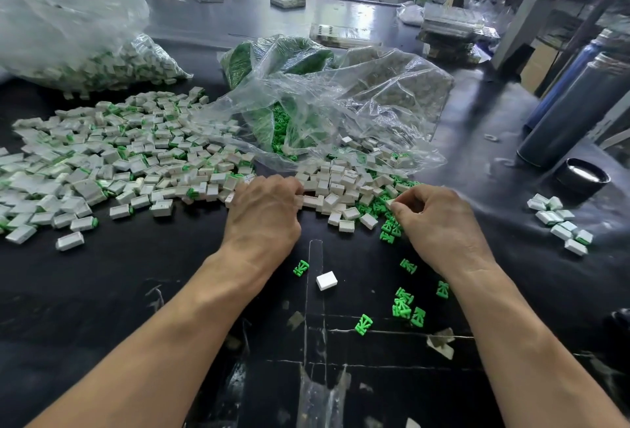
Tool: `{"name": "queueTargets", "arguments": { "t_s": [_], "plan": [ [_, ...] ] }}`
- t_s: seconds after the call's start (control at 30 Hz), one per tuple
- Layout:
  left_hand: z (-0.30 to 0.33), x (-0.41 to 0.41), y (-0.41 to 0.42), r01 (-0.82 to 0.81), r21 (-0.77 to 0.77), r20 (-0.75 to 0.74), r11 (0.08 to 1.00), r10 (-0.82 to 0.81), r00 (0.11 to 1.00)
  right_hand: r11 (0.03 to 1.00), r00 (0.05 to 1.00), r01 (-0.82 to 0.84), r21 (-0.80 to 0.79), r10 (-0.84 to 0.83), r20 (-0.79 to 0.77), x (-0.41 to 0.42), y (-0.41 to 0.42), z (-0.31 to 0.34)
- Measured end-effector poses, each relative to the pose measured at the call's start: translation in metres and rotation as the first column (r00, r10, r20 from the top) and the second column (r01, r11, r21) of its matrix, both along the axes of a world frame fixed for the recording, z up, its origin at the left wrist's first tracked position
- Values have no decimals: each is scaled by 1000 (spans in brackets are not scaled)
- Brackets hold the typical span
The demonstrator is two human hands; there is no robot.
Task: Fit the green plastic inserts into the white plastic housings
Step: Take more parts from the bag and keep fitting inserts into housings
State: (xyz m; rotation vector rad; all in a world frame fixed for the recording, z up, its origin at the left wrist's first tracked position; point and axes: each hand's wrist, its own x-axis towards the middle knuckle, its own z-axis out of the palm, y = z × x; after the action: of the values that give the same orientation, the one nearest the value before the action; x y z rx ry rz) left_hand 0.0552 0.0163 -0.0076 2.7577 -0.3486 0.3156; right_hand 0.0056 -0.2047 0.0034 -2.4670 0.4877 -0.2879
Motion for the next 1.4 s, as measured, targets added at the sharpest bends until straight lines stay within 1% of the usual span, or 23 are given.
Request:
{"name": "queueTargets", "arguments": {
  "t_s": [0.1,0.2,0.27,0.4,0.53,0.63,0.83,0.93,1.03,1.17,1.33,1.4],
  "plan": [
    [2,-5,1,25,-116,-16,993,-28,999,999,999,-45,10,45,-26,-2,-3,2],
    [3,-9,2,23,-172,-43,985,-31,999,996,995,-80,27,81,-53,-4,-4,2],
    [4,-8,3,11,-173,-85,985,-26,996,996,994,-89,22,91,-68,-4,-4,3],
    [1,-5,4,-11,-115,-135,993,-5,991,994,987,-111,3,110,-120,-4,0,3],
    [2,-7,4,-13,-154,-144,988,-9,989,984,974,-148,-97,129,-184,-6,8,4],
    [7,-10,4,-16,-183,-144,983,-11,990,979,979,-151,-137,128,-161,-6,11,3],
    [7,-14,1,-20,-238,-211,971,-31,977,980,988,-153,-128,151,-26,-2,24,-6],
    [6,-14,1,-16,-253,-223,967,-43,974,982,985,-168,-88,170,23,2,31,-7],
    [5,-12,1,-17,-276,-224,961,-47,973,989,989,-139,-57,142,49,1,22,-2],
    [3,-12,1,-2,-337,-211,941,-74,975,990,989,-144,6,144,-30,-5,-3,4],
    [2,-12,1,23,-372,-212,928,-109,971,976,968,-216,16,216,-129,-10,-13,12],
    [2,-12,2,29,-381,-213,924,-118,970,972,961,-233,-7,230,-154,-10,-10,10]
  ]
}}
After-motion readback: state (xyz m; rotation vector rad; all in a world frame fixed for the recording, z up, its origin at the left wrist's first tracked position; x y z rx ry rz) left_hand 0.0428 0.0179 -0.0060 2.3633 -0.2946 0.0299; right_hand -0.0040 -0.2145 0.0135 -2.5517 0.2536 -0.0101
